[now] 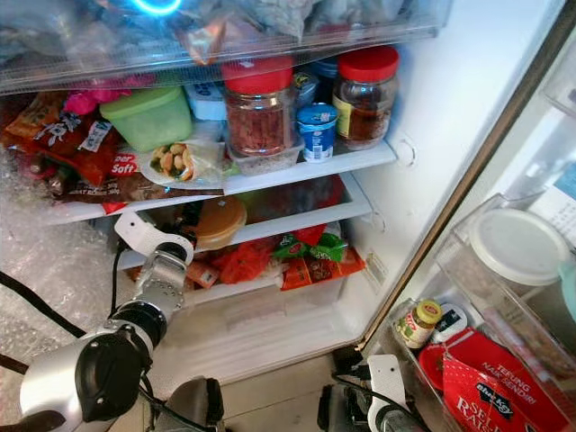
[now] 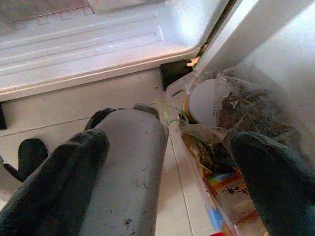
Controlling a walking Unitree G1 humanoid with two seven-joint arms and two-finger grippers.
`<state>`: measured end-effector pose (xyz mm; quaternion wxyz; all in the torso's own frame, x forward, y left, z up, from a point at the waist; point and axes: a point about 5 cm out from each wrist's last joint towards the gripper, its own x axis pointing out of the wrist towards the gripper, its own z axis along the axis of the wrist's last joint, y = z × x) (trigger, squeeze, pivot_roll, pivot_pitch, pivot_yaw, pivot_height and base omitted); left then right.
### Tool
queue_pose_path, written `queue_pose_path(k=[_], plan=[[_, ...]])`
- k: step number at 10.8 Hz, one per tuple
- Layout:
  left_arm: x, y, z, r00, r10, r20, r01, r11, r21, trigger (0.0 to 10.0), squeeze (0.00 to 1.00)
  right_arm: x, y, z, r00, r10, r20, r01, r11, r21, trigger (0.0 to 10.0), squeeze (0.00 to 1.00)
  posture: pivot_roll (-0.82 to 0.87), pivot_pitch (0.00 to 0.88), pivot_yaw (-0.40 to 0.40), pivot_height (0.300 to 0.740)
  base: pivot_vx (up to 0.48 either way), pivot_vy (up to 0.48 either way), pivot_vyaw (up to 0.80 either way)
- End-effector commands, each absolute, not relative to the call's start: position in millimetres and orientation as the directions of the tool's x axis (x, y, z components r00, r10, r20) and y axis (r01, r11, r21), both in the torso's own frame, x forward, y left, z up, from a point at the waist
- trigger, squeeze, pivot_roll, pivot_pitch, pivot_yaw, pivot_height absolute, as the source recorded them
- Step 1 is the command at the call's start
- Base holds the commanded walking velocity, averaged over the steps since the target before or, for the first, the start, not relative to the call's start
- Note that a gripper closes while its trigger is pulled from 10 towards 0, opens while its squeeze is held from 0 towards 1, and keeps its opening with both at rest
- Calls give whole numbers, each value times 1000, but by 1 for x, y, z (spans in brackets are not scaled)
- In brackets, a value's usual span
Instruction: Restocking fridge
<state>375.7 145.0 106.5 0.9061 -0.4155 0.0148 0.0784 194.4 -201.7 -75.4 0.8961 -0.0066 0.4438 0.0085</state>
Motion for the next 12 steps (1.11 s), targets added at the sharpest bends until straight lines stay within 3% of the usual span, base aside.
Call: queue_pose_path(k=[1, 8, 12], plan=[[380, 151, 124, 988, 153, 16, -94, 686, -722, 10000, 0, 180, -196, -84, 555, 21, -831, -3, 1000, 23, 10000, 0, -30, 58, 31, 621, 0, 0, 0], [366, 131, 121, 993, 91, 77, -14, 730, -683, 10000, 0, 182, -195, -83, 556, 20, -831, 2, 1000, 25, 10000, 0, -8, 48, 33, 621, 0, 0, 0], [349, 135, 114, 992, 107, 68, -35, 747, -664, 10000, 0, 183, -195, -83, 555, 26, -832, -5, 1000, 28, 10000, 0, -6, 50, 33, 621, 0, 0, 0]])
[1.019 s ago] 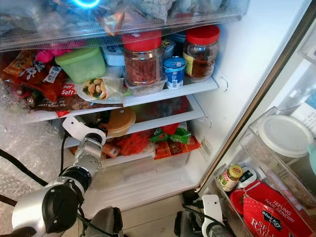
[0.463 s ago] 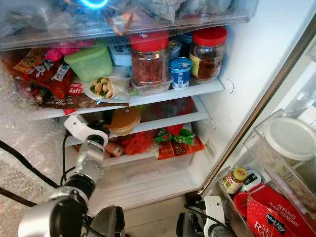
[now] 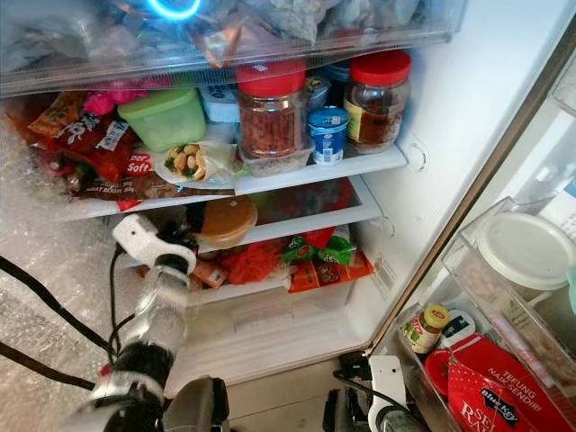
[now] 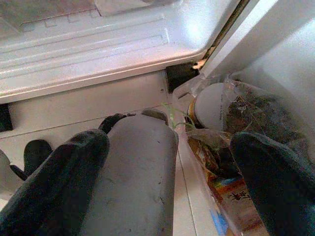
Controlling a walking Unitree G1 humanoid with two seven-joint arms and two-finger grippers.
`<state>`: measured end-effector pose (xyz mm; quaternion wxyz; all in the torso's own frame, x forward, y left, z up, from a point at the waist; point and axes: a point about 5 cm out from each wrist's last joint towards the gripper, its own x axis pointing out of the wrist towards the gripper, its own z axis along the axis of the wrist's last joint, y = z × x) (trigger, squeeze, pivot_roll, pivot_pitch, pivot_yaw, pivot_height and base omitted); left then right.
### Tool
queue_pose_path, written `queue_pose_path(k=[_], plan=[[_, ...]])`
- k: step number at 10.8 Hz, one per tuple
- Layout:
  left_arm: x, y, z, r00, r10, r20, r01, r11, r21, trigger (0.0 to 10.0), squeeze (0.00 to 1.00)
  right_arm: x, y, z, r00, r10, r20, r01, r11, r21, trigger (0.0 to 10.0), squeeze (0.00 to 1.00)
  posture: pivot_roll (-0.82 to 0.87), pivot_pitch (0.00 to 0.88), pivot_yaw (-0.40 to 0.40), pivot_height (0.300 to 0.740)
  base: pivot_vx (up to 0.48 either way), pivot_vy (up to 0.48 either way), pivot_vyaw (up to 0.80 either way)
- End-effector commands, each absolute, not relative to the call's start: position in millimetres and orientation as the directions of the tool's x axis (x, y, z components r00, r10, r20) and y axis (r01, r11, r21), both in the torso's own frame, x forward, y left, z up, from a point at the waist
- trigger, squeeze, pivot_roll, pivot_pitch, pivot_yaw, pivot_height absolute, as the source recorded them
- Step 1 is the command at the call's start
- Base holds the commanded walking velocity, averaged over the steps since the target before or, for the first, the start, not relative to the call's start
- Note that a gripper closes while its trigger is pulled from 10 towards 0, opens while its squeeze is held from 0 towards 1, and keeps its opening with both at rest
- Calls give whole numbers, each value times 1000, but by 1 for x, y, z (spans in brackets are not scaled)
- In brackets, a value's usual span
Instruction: Restocking fridge
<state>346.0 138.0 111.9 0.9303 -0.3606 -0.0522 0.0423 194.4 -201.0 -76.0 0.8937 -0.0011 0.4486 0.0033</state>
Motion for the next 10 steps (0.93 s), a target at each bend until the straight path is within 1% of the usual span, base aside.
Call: queue_pose_path(k=[1, 3, 4, 6, 9, 10], plan=[[344, 137, 116, 992, 105, 73, -32, 755, -655, 10000, 0, 183, -195, -83, 555, 29, -831, -5, 1000, 31, 10000, 0, -8, 49, 33, 621, 0, 0, 0], [335, 139, 116, 994, 87, 68, -22, 760, -649, 10000, 0, 182, -195, -83, 553, 26, -833, -4, 1000, 28, 10000, 0, -6, 46, 35, 621, 0, 0, 0], [329, 139, 112, 997, 69, 45, -25, 772, -635, 10000, 0, 182, -195, -84, 554, 26, -832, -4, 1000, 29, 10000, 0, -9, 45, 35, 621, 0, 0, 0], [317, 137, 109, 999, 24, 47, 8, 803, -596, 10000, 0, 182, -195, -84, 556, 21, -831, 1, 1000, 26, 10000, 0, -15, 37, 39, 621, 0, 0, 0], [295, 135, 114, 991, -83, 104, 118, 908, -402, 10000, 0, 182, -196, -83, 558, 16, -830, 3, 1000, 21, 10000, 0, -14, 26, 38, 621, 0, 0, 0], [288, 135, 112, 989, -114, 90, 139, 922, -360, 10000, 0, 182, -196, -83, 559, 15, -829, 3, 1000, 20, 10000, 0, -15, 25, 38, 621, 0, 0, 0]])
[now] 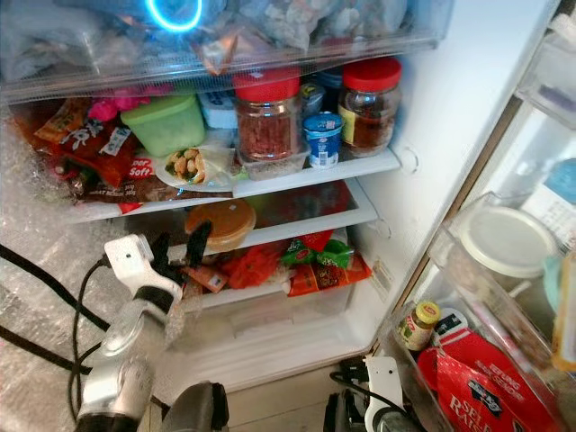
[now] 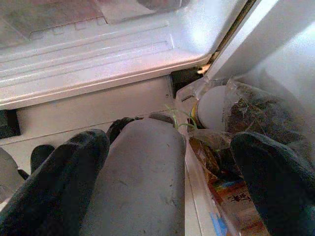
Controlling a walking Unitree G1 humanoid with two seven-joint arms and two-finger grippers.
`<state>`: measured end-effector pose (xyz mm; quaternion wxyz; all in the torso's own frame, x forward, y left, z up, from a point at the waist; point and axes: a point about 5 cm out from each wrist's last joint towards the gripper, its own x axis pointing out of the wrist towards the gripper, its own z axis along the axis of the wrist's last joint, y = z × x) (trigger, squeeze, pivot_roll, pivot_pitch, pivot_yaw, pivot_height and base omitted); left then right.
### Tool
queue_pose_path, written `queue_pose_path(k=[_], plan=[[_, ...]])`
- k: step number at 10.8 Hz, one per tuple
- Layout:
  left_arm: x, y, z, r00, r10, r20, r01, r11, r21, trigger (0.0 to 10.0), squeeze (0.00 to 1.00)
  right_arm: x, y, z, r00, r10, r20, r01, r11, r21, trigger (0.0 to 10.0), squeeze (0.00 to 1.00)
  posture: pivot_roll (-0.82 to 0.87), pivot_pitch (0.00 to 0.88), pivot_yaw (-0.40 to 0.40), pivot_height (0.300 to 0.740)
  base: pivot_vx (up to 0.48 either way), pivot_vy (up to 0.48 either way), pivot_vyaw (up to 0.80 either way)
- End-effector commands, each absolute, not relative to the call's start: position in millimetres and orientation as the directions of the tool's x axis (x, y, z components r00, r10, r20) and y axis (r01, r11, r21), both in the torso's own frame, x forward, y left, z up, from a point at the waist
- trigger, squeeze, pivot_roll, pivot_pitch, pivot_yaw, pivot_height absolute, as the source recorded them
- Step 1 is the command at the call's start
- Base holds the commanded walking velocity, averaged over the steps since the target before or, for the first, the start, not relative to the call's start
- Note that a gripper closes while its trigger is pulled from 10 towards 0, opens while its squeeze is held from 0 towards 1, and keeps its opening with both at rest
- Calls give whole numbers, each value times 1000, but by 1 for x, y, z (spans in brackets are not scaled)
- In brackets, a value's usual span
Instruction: Restocking fridge
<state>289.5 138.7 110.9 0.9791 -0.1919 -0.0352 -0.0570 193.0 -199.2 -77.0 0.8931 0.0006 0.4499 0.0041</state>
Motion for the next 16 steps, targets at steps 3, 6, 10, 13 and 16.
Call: queue_pose_path(k=[3, 6, 10, 13, 16], plan=[[282, 142, 93, 987, -162, -9, 156, 965, -212, 10000, 0, 183, -195, -83, 558, 19, -830, -1, 1000, 22, 10000, 0, -9, 35, 33, 621, 0, 0, 0], [301, 140, 83, 983, -181, -42, 170, 966, -195, 10000, 0, 183, -195, -83, 558, 15, -830, 5, 1000, 22, 10000, 0, -20, 49, 33, 621, 0, 0, 0], [312, 135, 73, 977, -195, -89, 175, 964, -199, 10000, 0, 183, -195, -83, 559, 14, -829, 8, 1000, 23, 10000, 0, -31, 52, 31, 621, 0, 0, 0], [329, 129, 76, 980, -189, -71, 171, 964, -205, 10000, 0, 183, -195, -83, 560, 15, -828, 6, 1000, 22, 10000, 0, -42, 48, 32, 621, 0, 0, 0], [349, 118, 85, 982, -177, -74, 157, 964, -214, 10000, 0, 183, -196, -83, 560, 11, -829, 10, 1000, 20, 10000, 0, -57, 50, 36, 621, 0, 0, 0]])
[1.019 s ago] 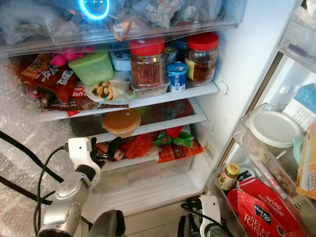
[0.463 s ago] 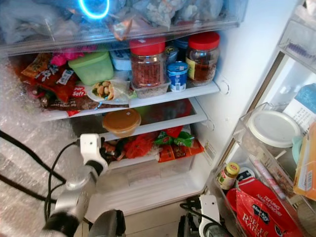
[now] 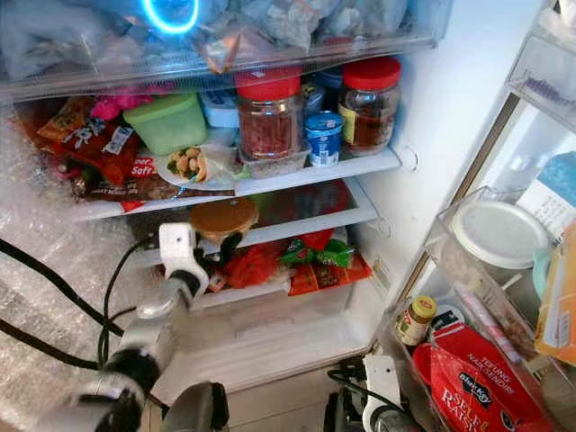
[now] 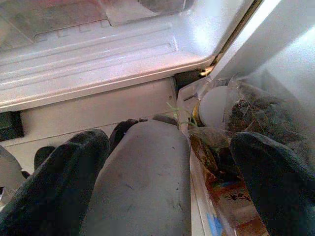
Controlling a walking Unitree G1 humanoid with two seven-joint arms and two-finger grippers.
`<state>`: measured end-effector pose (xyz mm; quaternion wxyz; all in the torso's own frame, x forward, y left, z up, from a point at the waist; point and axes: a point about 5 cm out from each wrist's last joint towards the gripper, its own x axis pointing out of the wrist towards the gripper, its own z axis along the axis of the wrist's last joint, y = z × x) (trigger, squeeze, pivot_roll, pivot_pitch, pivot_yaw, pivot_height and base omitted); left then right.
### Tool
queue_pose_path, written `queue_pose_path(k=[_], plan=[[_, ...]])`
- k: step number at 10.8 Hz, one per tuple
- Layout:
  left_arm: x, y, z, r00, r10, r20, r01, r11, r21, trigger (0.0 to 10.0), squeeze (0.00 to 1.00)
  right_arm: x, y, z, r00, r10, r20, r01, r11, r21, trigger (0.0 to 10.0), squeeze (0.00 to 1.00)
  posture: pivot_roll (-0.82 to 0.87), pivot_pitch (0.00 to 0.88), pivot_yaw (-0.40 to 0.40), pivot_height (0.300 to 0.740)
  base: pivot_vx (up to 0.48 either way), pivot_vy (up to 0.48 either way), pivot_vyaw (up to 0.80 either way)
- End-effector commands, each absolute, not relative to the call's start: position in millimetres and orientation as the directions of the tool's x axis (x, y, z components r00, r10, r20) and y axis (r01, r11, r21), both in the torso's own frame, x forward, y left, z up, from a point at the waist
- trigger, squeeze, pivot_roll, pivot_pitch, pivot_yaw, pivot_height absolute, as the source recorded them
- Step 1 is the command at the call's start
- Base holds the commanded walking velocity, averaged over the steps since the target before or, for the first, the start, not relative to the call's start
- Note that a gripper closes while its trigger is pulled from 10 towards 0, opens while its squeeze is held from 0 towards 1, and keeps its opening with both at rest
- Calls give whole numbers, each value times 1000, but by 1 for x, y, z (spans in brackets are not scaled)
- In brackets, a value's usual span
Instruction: Restocking fridge
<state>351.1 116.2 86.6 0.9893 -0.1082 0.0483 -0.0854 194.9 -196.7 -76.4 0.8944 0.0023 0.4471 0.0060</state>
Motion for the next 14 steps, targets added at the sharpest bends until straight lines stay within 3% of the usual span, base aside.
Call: queue_pose_path(k=[1, 5, 8, 11, 14], plan=[[354, 117, 88, 984, -157, -81, 136, 965, -226, 10000, 0, 183, -196, -83, 560, 11, -829, 10, 1000, 20, 10000, 0, -58, 49, 37, 621, 0, 0, 0], [360, 113, 90, 978, -188, -86, 168, 965, -200, 10000, 0, 183, -195, -83, 560, 12, -828, 14, 1000, 23, 10000, 0, -63, 52, 42, 621, 0, 0, 0], [342, 114, 85, 965, -264, -5, 263, 963, -66, 10000, 0, 182, -195, -83, 556, 20, -831, 3, 1000, 26, 10000, 0, -35, 54, 35, 621, 0, 0, 0], [315, 116, 79, 958, -281, 57, 279, 960, 30, 10000, 0, 183, -195, -83, 561, 16, -828, 13, 1000, 28, 10000, 0, -32, 50, 35, 621, 0, 0, 0], [306, 109, 92, 941, -316, 123, 305, 947, 100, 10000, 0, 183, -194, -83, 559, 19, -829, 8, 1000, 28, 10000, 0, -36, 37, 42, 621, 0, 0, 0]])
